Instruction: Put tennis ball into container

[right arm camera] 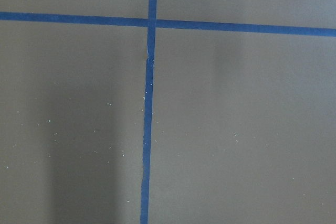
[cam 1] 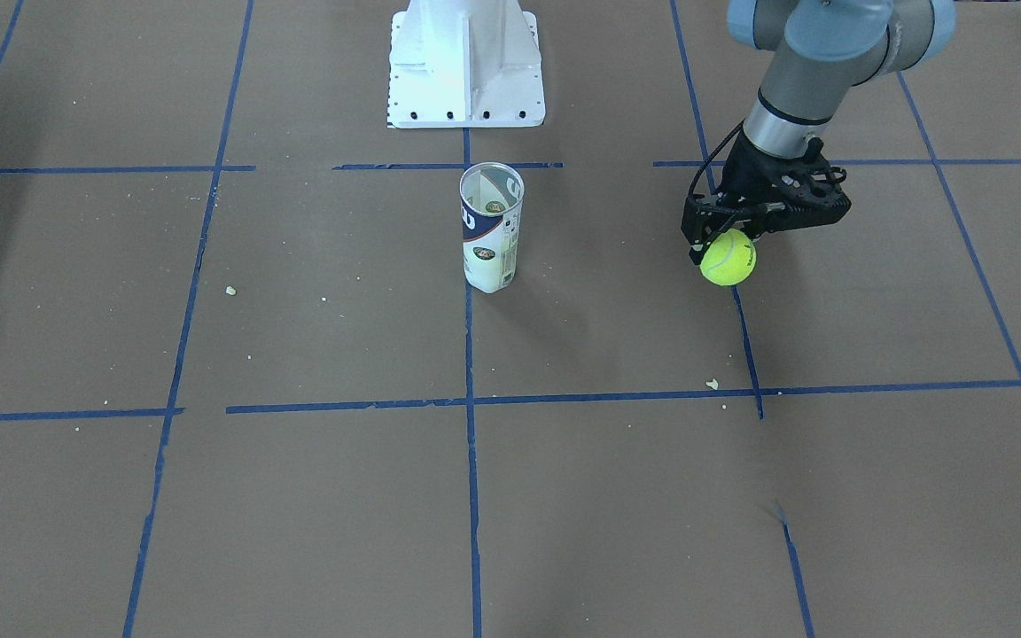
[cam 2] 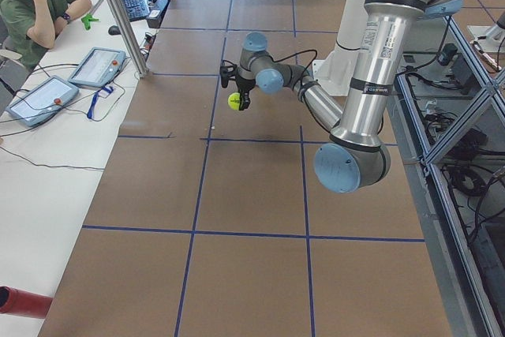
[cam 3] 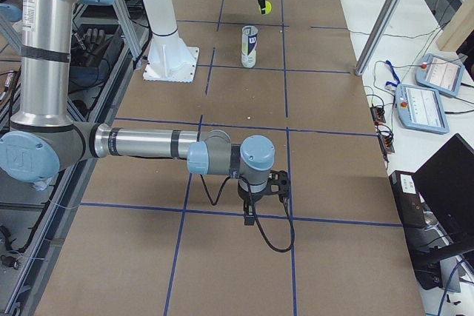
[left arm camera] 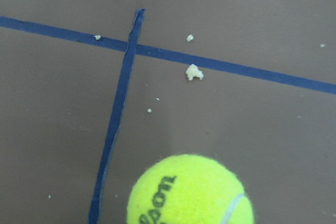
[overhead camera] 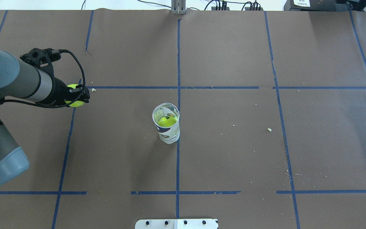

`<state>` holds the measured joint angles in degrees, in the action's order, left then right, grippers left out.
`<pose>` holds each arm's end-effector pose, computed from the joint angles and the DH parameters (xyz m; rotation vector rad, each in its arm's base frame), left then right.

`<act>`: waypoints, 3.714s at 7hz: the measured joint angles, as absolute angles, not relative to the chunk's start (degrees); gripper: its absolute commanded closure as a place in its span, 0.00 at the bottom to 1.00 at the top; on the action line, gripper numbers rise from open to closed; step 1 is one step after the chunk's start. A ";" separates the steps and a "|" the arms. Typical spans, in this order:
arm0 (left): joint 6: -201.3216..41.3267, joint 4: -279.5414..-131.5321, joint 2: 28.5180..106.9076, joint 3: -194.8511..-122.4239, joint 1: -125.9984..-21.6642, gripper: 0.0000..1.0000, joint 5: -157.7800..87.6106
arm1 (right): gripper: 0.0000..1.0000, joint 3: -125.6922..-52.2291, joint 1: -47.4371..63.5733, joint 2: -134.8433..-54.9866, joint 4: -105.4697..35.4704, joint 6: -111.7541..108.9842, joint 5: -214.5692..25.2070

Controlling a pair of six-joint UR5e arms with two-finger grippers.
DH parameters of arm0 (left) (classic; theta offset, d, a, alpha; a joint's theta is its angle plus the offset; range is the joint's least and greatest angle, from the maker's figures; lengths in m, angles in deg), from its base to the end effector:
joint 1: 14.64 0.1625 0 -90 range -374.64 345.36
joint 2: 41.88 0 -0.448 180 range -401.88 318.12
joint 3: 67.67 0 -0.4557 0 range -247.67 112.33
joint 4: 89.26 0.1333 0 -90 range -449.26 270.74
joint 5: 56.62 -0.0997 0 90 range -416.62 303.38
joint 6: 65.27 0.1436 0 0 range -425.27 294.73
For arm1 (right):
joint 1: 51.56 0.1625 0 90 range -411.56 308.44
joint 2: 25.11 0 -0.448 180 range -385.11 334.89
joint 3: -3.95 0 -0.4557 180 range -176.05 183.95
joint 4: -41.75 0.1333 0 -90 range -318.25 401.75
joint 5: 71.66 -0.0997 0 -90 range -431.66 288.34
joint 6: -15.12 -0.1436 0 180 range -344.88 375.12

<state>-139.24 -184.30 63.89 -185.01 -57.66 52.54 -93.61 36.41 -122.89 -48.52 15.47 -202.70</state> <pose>0.3960 -0.4874 0.2984 0.1370 0.8820 -0.2991 0.0215 -0.4949 0.7173 -0.0187 -0.7161 -0.0367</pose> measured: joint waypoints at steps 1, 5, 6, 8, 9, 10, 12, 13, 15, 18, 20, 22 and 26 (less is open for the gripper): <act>-139.61 -177.20 67.80 -187.93 -58.43 0.83 52.80 | 0.00 -93.61 36.42 -122.89 -48.52 15.47 -202.70; -153.16 -161.11 87.10 -188.31 -52.61 0.76 56.07 | 0.00 -93.61 36.42 -122.90 -48.51 15.47 -202.70; -155.95 -159.38 92.01 -185.58 -50.14 0.75 56.10 | 0.00 -93.61 36.42 -122.92 -48.52 15.47 -202.70; -158.67 -157.50 97.26 -181.26 -46.99 0.75 55.78 | 0.00 -93.61 36.42 -122.90 -48.52 15.47 -202.70; -159.10 -157.37 97.91 -179.92 -46.46 0.75 55.65 | 0.00 -93.61 36.42 -122.91 -48.52 15.47 -202.70; -159.22 -157.40 98.14 -178.75 -46.27 0.74 55.58 | 0.00 -93.61 36.42 -122.91 -48.52 15.47 -202.71; -159.23 -157.58 98.48 -176.98 -46.20 0.66 55.59 | 0.00 -93.61 36.42 -122.93 -48.52 15.47 -202.70; -159.22 -157.62 98.59 -176.65 -46.19 0.16 55.63 | 0.00 -93.61 36.41 -122.93 -48.52 15.47 -202.70; -159.20 -157.63 98.65 -176.58 -46.23 0.00 55.69 | 0.00 -93.61 36.42 -122.93 -48.52 15.47 -202.71; -159.12 -157.66 98.64 -177.17 -46.30 0.00 55.70 | 0.00 -93.61 36.42 -122.93 -48.52 15.47 -202.73; -158.21 -157.58 97.56 -178.85 -46.62 0.00 55.67 | 0.00 -93.61 36.42 -122.92 -48.52 15.47 -202.71; -149.52 -157.63 92.29 -182.56 -49.26 0.00 56.12 | 0.00 -93.61 36.41 -122.91 -48.52 15.47 -202.71; -120.88 -163.27 76.48 -183.84 -63.60 0.00 63.03 | 0.00 -93.61 36.42 -122.91 -48.52 15.47 -202.70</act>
